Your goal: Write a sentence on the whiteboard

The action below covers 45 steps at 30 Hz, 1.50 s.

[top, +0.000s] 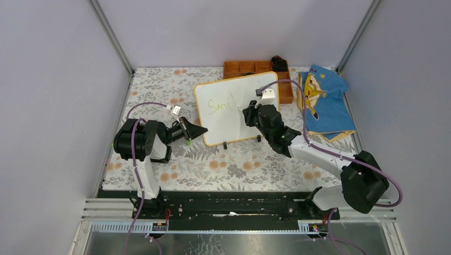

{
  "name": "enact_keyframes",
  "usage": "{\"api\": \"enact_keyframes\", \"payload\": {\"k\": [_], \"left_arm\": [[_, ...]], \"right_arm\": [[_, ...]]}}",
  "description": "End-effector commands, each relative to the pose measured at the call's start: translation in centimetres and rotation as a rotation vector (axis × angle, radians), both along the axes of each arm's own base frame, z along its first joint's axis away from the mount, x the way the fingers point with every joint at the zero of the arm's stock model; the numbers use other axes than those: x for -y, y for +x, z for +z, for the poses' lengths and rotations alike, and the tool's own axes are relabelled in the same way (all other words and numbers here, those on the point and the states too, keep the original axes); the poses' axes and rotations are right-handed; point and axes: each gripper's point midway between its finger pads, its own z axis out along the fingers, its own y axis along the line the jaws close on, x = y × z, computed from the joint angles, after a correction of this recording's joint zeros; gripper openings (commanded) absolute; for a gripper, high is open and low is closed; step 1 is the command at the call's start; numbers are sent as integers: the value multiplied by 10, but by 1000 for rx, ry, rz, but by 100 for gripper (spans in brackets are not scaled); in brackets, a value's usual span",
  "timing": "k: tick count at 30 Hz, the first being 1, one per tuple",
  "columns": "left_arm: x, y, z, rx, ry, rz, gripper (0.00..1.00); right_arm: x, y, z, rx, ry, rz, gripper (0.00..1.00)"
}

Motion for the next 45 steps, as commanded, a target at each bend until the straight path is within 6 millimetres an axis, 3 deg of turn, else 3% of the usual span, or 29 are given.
{"api": "enact_keyframes", "payload": {"k": [1, 6, 12, 24, 45], "left_arm": [[-5, 8, -13, -24, 24, 57, 0], [-5, 8, -13, -24, 24, 56, 0], [-5, 8, -13, -24, 24, 56, 0], [-5, 8, -13, -25, 24, 54, 0], [-5, 8, -12, -23, 24, 55, 0]], "right_arm": [[16, -1, 20, 46, 11, -61, 0], [16, -1, 50, 108, 47, -52, 0], [6, 4, 60, 123, 62, -29, 0], [-3, 14, 55, 111, 49, -26, 0], [17, 24, 31, 83, -28, -113, 0]]}}
